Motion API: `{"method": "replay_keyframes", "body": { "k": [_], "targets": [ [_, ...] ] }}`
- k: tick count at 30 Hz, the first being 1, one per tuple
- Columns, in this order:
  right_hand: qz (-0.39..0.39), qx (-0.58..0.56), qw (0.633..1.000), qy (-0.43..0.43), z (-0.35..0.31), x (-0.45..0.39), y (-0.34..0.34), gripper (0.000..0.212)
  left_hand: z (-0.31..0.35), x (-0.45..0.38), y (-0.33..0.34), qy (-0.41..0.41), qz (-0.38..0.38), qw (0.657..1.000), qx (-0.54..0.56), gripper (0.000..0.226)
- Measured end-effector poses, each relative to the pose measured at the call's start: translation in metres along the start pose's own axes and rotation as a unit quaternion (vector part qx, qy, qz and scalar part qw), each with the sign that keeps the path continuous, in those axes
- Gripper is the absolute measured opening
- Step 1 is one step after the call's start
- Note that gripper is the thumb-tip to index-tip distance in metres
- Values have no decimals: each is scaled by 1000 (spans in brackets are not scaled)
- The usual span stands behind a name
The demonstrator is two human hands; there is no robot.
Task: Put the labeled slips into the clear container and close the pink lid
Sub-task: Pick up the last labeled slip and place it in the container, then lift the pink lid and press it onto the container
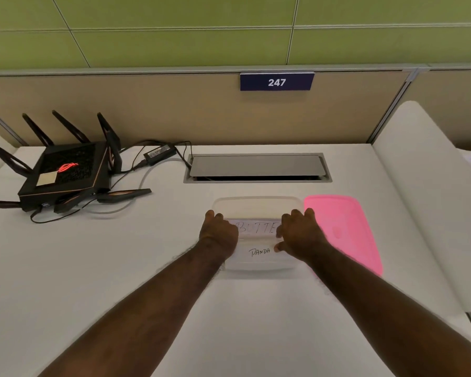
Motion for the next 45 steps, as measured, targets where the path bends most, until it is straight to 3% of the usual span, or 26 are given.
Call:
{"method": "replay_keyframes", "body": {
  "k": [6, 13, 19, 24, 28, 31, 40, 45],
  "targets": [
    [97, -117, 987, 57, 24, 16, -18, 43, 7, -6, -30, 4, 71, 996, 45, 29],
    [226, -189, 935, 200, 104, 57, -27, 36, 61, -14, -82, 77, 197, 971, 112, 36],
    [175, -175, 917, 313, 158, 99, 19, 38, 136, -15, -100, 155, 249, 949, 118, 32],
    [45, -171, 908, 379, 170, 127, 74, 47, 196, -8, -83, 208, 205, 955, 55, 18],
    [-8, -201, 888, 414, 171, 142, 106, 50, 229, -4, -67, 242, 166, 956, -5, 10],
    [-14, -209, 880, 426, 170, 148, 119, 42, 243, -5, -61, 241, 128, 962, -24, 10],
    [6, -249, 854, 457, 173, 153, 119, 17, 256, -12, -47, 215, 110, 970, -30, 10],
    [30, -309, 835, 454, 185, 160, 107, 27, 251, -13, -57, 203, 156, 966, 21, 14]
  ]
}}
Point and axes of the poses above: each hand's wrist, its own x-axis away from the middle knuckle, its own y-axis out of the palm, z = x × y, the point moved 5 cm from there along -x, towards the middle knuckle, and after that the axes turned 1 degree about -y, right-handed, at the moved point
